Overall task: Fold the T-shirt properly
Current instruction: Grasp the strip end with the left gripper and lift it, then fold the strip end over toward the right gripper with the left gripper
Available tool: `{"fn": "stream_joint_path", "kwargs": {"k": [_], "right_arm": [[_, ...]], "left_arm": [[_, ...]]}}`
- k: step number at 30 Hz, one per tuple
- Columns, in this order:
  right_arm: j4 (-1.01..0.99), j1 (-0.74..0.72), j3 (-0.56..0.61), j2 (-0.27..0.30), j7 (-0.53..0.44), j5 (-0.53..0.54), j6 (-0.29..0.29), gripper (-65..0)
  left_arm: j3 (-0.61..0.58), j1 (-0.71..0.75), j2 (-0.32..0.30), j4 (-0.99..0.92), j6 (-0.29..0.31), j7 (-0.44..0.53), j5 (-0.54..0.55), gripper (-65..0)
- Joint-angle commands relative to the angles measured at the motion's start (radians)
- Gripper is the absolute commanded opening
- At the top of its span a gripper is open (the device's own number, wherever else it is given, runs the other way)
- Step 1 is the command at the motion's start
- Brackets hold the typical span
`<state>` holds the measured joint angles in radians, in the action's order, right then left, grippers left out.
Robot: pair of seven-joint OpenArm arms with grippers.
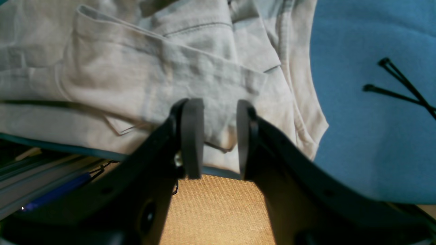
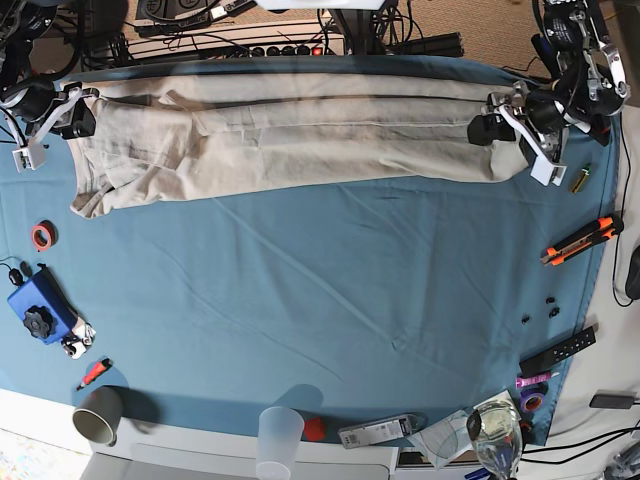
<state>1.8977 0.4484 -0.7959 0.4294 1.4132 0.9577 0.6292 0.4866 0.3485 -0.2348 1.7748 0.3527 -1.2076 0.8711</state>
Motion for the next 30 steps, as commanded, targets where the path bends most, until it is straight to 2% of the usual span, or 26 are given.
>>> {"fn": "stream_joint_path", "kwargs": {"k": [1,3,7,8,15,19,22,25,27,30], "right_arm": [[0.014,-0.003,-0.011,0.023,-0.017,0.010,0.002,-47.9],[0.014,-0.003,-0.011,0.023,-0.017,0.011,0.002,-47.9],[0.014,-0.003,-0.011,0.023,-0.017,0.010,0.002,-47.9],[0.014,-0.003,-0.011,0.023,-0.017,0.011,0.002,-47.9],[0.014,-0.003,-0.011,0.023,-0.017,0.011,0.002,-47.9],[0.014,-0.003,-0.011,0.023,-0.017,0.011,0.002,-47.9],[0.014,-0.003,-0.011,0.023,-0.017,0.011,0.002,-47.9],[0.014,-0.003,-0.011,0.023,-0.017,0.014,0.002,-47.9],[0.014,-0.003,-0.011,0.023,-0.017,0.014,0.002,-47.9],[0.014,-0.003,-0.011,0.023,-0.017,0.014,0.002,-47.9]], "left_arm": [[-0.018,0.022,0.013,-0.018,-0.011,-0.105,-0.048,-33.5],[-0.018,0.019,0.013,-0.018,-0.011,-0.100,-0.049,-41.0],[-0.018,0.017,0.013,-0.002,-0.022,-0.076,-0.131,-63.9],[-0.018,0.017,0.013,0.009,-0.033,-0.074,-0.147,-65.0],[-0.018,0.033,0.013,0.217,-0.042,-0.054,-0.229,-65.0],[-0.018,0.108,0.030,0.372,-0.041,-0.010,-0.195,-65.0],[-0.018,0.154,0.070,0.487,-0.037,0.013,-0.169,-65.0],[-0.025,0.187,0.096,0.572,0.021,0.026,-0.093,-65.0],[-0.056,0.203,0.097,0.581,0.049,0.026,-0.058,-65.0],[-0.158,0.203,0.098,0.581,0.054,0.031,-0.055,-65.0]]}}
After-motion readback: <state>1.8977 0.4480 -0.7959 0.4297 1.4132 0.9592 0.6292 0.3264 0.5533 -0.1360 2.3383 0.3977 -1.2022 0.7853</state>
